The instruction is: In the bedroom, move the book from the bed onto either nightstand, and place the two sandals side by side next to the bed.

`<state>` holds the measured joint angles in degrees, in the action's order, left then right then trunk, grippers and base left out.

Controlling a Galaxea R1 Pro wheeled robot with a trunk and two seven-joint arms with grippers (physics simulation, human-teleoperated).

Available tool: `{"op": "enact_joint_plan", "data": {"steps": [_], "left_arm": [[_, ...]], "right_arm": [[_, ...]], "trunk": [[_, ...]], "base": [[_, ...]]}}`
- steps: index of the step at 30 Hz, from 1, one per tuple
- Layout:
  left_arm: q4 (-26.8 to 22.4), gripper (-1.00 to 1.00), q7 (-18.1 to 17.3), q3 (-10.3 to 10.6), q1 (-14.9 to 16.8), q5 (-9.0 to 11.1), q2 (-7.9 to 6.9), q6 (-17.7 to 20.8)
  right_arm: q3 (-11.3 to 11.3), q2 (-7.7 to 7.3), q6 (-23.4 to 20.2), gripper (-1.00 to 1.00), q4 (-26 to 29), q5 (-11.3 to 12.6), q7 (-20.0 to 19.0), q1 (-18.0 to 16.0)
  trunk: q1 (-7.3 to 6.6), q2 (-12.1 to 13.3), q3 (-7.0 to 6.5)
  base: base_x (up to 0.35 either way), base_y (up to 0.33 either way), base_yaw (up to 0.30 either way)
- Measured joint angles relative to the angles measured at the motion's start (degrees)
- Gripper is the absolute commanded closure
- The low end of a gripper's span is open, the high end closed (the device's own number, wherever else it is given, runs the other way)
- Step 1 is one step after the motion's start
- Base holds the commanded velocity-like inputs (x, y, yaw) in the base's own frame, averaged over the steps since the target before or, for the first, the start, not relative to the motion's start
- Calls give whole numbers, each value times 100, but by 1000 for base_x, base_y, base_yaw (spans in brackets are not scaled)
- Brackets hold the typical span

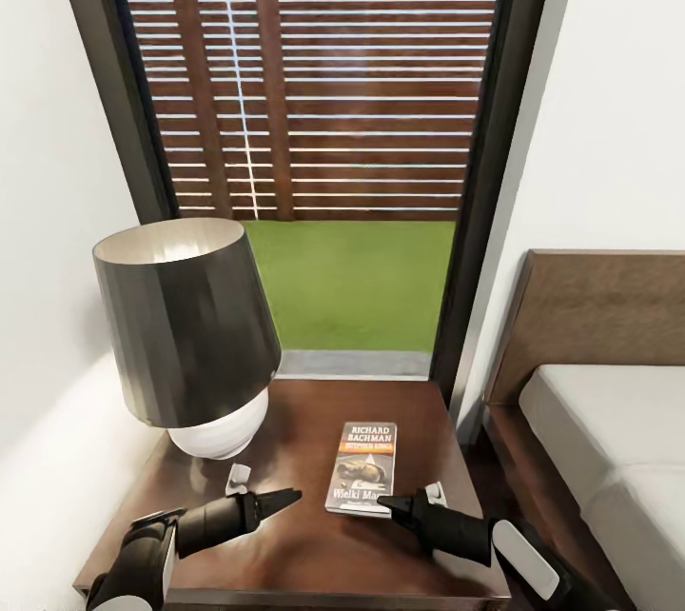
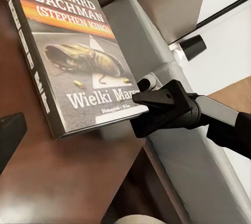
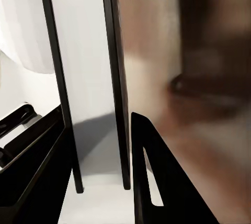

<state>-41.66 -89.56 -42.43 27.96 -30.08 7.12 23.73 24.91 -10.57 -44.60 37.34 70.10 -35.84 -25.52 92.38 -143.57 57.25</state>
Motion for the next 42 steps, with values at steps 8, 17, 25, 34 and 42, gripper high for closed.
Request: {"op": "enact_joint_plan", "data": {"steps": [8,17,25,34,42], "left_arm": [[0,-100,0,0,0,0,0,1],[0,-100,0,0,0,0,0,0],[0,-100,0,0,0,0,0,1],[0,-100,0,0,-1,1,0,-5],[0,-100,0,0,-1,1,0,-4]], "right_arm": [[4,0,4,100,0,-10,1,0],[3,0,0,100,-2,-1,0,0],[-2,0,-3,100,-1,16,-10,-1],[-9,-1,-12,100,5,59,-42,-4],[-8,-1,-11,100,7,55,-40,-4]], "trunk": [[8,-4,66],[10,-5,89],[18,-9,154],[20,-11,177],[20,-11,177]], "base": [[0,0,0],[0,0,0],[0,0,0],[0,0,0],[0,0,0]]}}
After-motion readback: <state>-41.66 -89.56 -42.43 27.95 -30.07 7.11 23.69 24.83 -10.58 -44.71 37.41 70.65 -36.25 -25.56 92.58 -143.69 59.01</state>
